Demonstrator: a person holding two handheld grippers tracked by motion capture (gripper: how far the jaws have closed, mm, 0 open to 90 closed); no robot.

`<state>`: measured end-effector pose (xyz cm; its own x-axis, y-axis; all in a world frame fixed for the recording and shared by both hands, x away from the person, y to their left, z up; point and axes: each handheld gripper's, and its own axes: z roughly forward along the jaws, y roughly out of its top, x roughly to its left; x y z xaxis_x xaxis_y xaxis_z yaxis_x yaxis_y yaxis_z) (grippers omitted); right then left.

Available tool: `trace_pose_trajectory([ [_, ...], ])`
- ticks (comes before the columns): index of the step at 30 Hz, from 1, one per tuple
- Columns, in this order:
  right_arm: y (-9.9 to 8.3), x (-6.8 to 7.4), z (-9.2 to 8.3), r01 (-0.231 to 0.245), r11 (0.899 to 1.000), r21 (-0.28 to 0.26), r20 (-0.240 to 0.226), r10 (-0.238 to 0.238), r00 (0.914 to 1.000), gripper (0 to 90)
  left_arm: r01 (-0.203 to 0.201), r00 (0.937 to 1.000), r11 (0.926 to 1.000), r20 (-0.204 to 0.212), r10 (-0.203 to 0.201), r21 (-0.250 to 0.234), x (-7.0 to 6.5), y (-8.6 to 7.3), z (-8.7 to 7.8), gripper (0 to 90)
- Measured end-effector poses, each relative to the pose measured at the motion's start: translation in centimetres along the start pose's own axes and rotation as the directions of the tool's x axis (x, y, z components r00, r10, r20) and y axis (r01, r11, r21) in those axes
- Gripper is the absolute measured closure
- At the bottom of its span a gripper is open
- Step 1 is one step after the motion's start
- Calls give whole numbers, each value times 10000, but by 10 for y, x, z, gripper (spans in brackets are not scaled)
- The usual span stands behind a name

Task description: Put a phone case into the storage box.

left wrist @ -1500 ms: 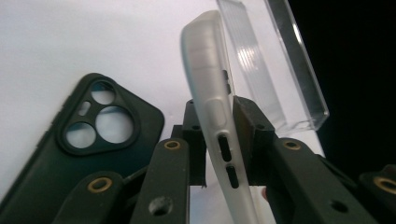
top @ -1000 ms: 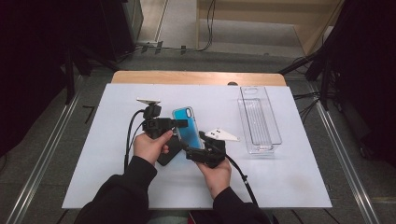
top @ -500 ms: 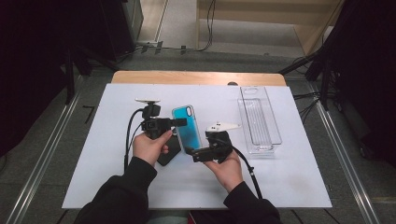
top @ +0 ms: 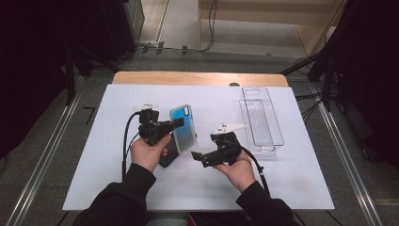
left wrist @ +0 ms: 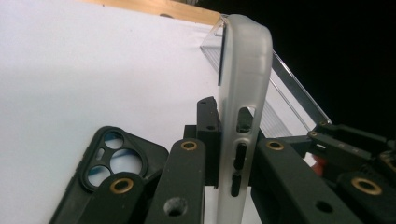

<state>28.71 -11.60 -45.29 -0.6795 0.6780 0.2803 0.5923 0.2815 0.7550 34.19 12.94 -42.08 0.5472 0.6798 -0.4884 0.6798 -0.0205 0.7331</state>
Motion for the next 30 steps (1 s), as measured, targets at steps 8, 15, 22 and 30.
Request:
trace_pose_trajectory([
  [8, -2, -3, -5, 340, 9988, -363, -268, -350, 9990, 0, -757, 9968, 9957, 198, 769, -534, -4, -15, -3, 855],
  [15, 0, -8, -2, 360, 9983, -450, -225, -371, 9991, 0, -1018, 9948, 9899, -167, 1007, -984, -7, -22, -10, 856],
  [22, 3, -5, 4, 171, 9972, -731, -197, -186, 9996, 0, -1191, 9928, 9846, -302, 1161, -1283, -14, -29, -15, 856],
  [30, 9, 3, 10, -1, 9952, -980, -234, -22, 9997, 0, -1049, 9944, 9869, -228, 1029, -1222, -16, -34, -14, 855],
])
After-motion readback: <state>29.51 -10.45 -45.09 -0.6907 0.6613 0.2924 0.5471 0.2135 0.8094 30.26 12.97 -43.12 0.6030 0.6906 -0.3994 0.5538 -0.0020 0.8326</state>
